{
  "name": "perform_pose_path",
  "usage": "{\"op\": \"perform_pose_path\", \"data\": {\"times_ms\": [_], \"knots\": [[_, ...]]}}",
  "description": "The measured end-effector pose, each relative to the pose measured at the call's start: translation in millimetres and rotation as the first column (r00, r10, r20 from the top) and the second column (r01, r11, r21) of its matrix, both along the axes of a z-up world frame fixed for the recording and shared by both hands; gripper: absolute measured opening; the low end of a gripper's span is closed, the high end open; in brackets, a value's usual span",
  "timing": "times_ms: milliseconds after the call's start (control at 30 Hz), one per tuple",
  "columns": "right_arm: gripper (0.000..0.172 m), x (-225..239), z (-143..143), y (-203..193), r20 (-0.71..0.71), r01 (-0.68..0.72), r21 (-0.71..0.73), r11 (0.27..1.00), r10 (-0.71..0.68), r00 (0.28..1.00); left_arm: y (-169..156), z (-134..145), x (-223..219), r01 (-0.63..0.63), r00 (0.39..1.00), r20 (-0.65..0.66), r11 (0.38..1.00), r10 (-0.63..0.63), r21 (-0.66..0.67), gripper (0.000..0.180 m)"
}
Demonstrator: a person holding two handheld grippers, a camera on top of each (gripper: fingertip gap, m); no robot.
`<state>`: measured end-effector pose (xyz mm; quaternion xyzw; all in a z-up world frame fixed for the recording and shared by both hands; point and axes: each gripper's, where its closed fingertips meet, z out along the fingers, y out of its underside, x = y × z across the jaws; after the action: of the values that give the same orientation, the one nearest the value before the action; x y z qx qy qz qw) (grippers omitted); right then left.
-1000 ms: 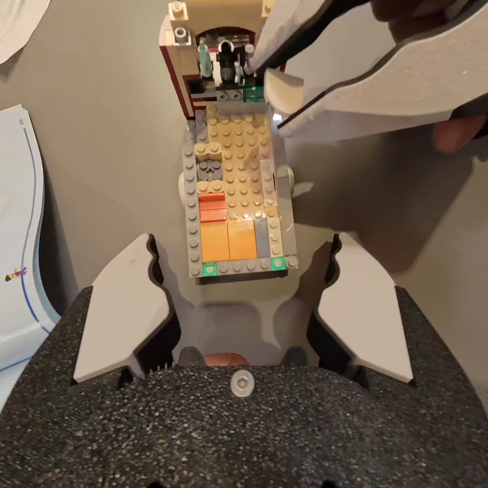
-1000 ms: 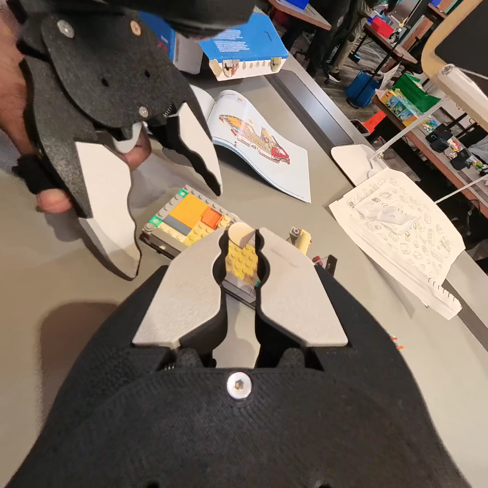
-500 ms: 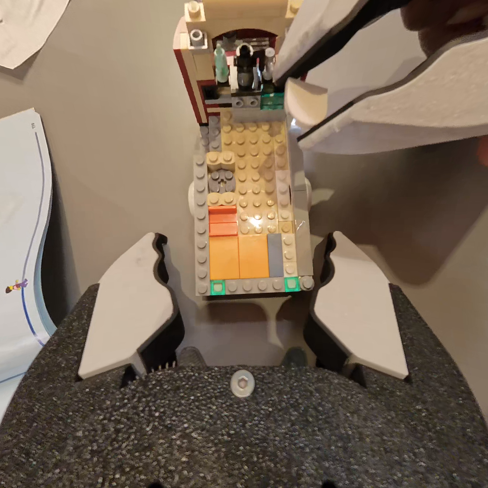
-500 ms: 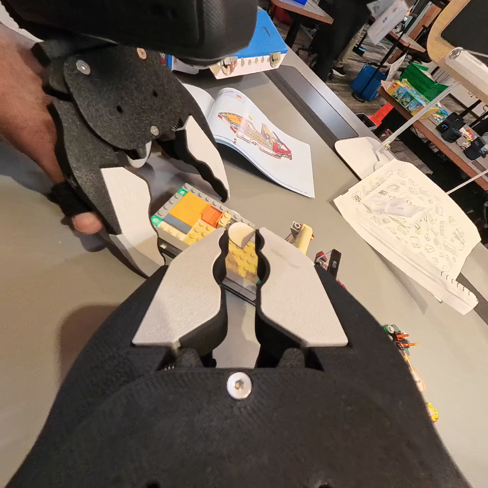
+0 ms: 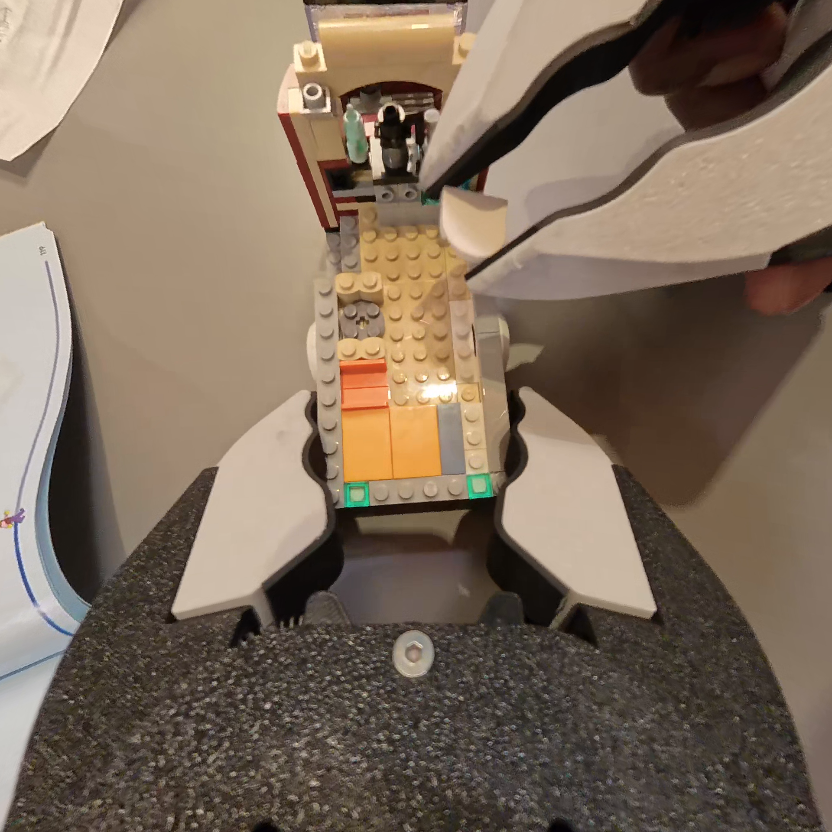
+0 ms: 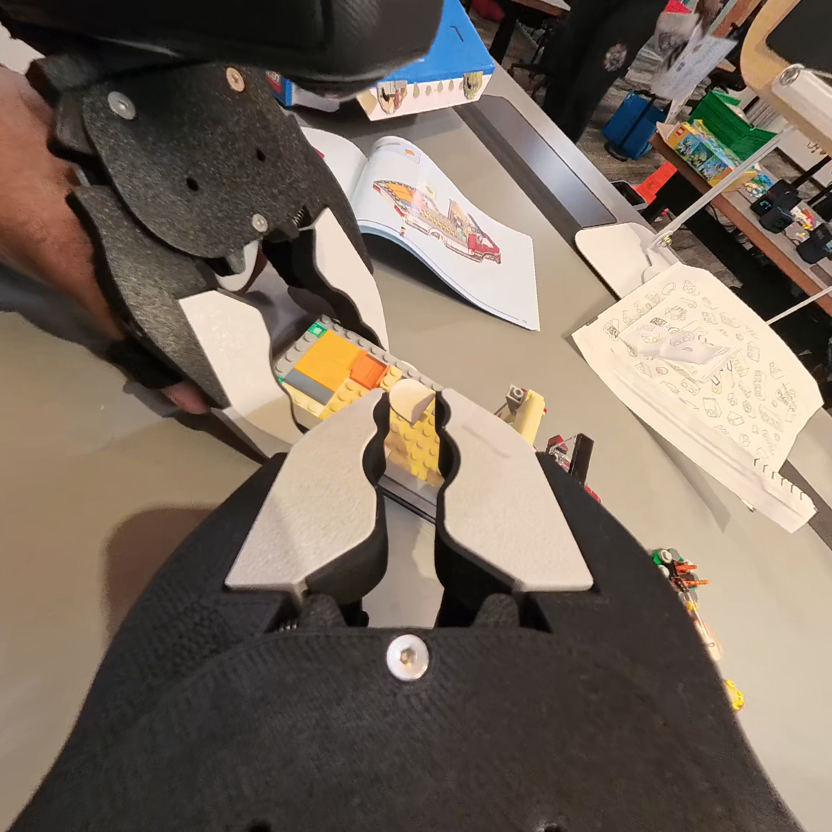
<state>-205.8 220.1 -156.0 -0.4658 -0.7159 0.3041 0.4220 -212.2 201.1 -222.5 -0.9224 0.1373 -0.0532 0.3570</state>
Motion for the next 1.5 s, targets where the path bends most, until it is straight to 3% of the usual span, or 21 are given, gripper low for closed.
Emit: {"op": "perform_pose_path", "data": {"times_ms": [467,767,1100,1300,1500], "knots": [[0.019,7,-3,-13,0.095,-0.050,-0.050,0.997,0.055,0.994,0,3,13,-0.031,0.999,-0.040,0.999,0.031,-0.013,0.079],[0.019,1,-26,-11,0.268,0.072,-0.139,0.988,-0.032,0.963,0,1,19,-0.025,1.000,0.004,1.000,0.025,-0.017,0.079],[0.019,-2,-29,-7,0.261,0.074,0.031,0.997,-0.080,0.962,-1,5,16,-0.017,0.998,0.064,1.000,0.017,0.005,0.078],[0.019,-2,-26,-10,0.202,0.165,-0.063,0.984,-0.149,0.968,0,7,17,-0.021,0.997,0.080,1.000,0.020,0.018,0.078],[0.019,-6,-25,-4,0.174,0.223,0.006,0.975,-0.221,0.960,0,7,17,-0.016,0.997,0.072,1.000,0.014,0.021,0.077]]}}
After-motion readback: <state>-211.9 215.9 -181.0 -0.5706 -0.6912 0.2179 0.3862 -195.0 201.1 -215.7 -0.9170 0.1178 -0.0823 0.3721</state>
